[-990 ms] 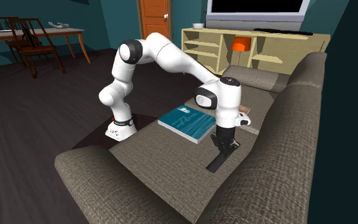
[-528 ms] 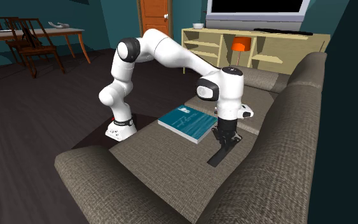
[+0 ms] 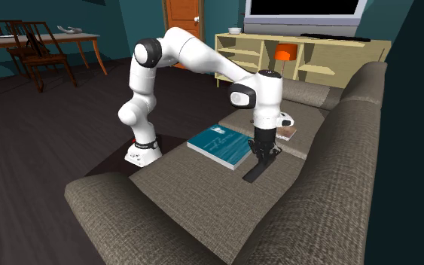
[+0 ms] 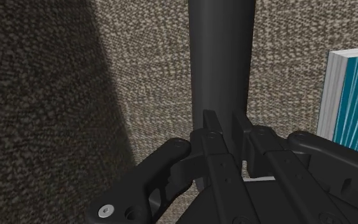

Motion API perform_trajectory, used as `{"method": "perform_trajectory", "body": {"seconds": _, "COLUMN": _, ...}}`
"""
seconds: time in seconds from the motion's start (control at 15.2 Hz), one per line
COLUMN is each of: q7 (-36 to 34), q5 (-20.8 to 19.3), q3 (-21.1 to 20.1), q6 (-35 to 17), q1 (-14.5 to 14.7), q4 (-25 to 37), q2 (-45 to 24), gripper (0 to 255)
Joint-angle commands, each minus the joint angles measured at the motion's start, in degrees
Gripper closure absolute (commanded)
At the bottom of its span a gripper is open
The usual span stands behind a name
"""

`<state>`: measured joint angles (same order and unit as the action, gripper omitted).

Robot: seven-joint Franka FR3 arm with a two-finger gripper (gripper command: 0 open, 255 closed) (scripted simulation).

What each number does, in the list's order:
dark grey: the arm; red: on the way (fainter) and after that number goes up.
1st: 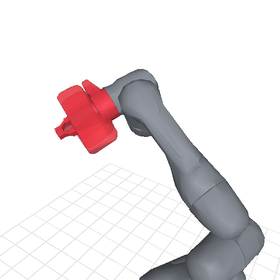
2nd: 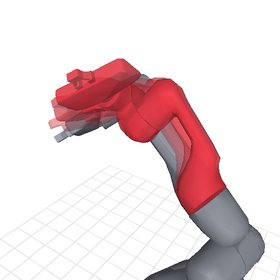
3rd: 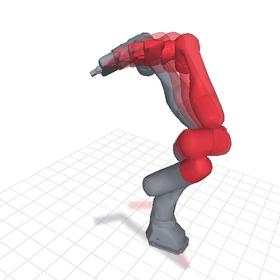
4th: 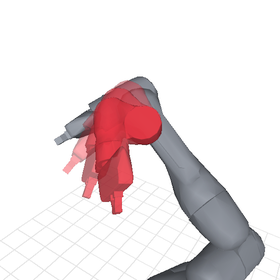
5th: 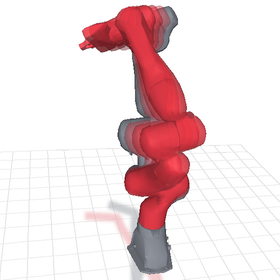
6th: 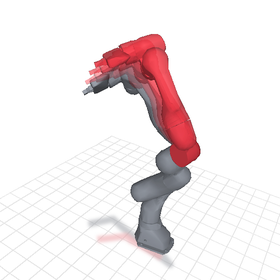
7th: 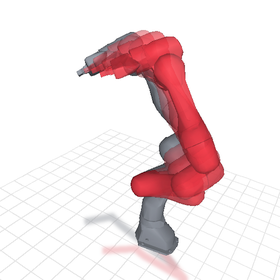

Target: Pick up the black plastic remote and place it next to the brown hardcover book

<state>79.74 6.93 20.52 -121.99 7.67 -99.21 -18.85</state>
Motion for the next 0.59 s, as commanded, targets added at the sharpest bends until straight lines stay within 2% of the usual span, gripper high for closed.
{"method": "perform_trajectory", "body": {"seconds": 0.0, "q7": -2.82, "q5": -1.37, "q3": -0.31, "q6": -1.07, "q1": 2.21, "q4": -3.6, "q2": 2.74, "gripper": 255}}
{"method": "perform_trajectory", "body": {"seconds": 0.53, "q7": -14.61, "q5": -6.16, "q3": -3.05, "q6": -3.98, "q1": 9.6, "q4": -14.45, "q2": 11.16, "gripper": 255}}
